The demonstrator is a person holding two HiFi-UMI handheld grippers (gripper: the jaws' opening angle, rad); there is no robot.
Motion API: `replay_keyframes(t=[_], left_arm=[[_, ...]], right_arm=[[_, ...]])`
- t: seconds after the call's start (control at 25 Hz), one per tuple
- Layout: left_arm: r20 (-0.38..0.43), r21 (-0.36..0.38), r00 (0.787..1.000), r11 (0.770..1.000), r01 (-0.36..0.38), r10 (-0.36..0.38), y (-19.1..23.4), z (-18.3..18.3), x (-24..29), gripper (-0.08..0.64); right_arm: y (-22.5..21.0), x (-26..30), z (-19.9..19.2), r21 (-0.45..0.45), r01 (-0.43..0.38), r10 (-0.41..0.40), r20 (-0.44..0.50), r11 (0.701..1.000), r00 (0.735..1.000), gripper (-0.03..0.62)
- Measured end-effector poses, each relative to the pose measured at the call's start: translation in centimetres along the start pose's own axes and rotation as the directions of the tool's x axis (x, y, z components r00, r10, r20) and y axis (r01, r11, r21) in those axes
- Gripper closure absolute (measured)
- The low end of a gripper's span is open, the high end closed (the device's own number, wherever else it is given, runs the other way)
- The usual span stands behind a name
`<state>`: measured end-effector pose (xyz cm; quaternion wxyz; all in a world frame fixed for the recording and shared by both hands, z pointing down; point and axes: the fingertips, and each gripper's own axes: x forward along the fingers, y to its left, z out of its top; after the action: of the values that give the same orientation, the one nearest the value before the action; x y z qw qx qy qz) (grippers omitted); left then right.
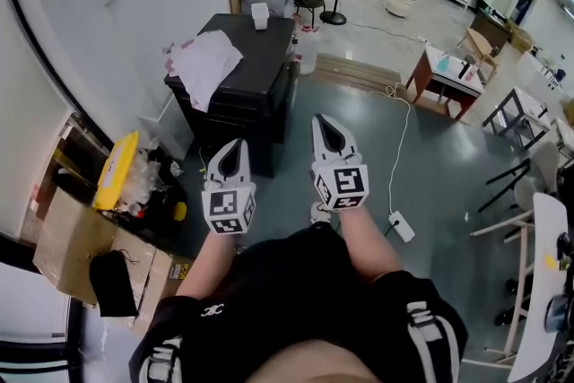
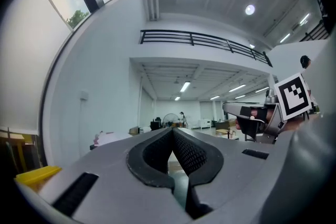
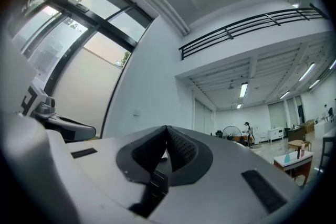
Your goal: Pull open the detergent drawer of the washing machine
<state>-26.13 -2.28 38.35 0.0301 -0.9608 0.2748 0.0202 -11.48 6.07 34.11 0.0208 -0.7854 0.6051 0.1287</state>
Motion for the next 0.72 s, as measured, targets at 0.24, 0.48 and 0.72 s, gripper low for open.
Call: replay_keyframes(t=[0.24,0.48,0.72], left_arm=[[-0.034,-0.018,0.998,0.998,-0.060,0.059,0.2,-2.0,9.0,0.558],[-0.108,-0.008,0.989,0.995,-0.100,0.099,-0.2,-3.5,18.7,0.558],[-0.146,0.013,0.977,0.988,-0.153,0.153,0.1,-3.3,28.5,0.558]], right_arm=[[-6.5,7.3,-4.5,0.040,-0.035,0.037,-0.028,0.999,0.999,0.591],[-13.2,15.2,-8.8,0.127,-0.064,0.074,-0.074,0.990,0.995,0.591],[-18.9,22.6,-10.6,0.165,-0.121,0.136,-0.087,0.979,0.987,0.591]])
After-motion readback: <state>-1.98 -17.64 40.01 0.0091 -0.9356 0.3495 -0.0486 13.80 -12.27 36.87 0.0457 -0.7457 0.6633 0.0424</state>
